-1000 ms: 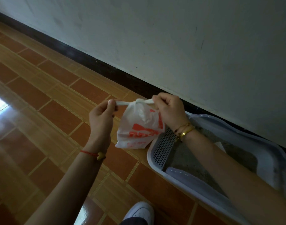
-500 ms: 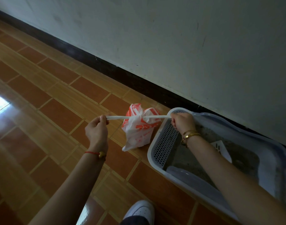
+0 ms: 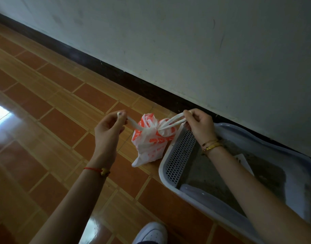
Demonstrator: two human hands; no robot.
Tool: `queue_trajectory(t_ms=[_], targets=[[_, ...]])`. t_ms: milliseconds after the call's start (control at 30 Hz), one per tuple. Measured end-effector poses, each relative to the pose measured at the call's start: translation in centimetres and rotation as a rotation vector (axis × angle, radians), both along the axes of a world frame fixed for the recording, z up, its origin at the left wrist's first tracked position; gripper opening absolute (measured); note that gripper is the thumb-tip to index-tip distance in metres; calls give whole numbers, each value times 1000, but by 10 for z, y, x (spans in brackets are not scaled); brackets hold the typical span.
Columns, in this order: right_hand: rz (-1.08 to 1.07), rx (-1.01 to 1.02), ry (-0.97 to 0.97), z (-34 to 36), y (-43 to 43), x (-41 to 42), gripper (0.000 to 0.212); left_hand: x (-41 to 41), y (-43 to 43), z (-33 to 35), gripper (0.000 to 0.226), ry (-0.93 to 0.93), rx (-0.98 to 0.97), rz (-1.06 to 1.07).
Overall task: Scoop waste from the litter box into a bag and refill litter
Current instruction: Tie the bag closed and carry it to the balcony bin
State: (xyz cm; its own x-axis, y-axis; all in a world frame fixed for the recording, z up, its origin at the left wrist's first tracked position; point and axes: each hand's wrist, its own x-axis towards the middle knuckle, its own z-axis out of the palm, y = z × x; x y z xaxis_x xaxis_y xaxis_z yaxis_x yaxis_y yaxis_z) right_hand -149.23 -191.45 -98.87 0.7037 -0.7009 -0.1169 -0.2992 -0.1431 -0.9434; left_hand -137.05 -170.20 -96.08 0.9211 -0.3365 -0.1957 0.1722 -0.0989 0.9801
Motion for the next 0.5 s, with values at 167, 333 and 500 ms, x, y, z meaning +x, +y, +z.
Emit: queue_trajectory(t_ms=[167,333,500], targets=[[55,81,-123,21,7,20,24,5,-16,13,13,-45,-139,-113],[92,139,-195,38,13,42,19,14,-28,25,18,-23,-231,-198],[182,151,-169,55,14,61,17,26,-28,42,20,-14,-165,-246]])
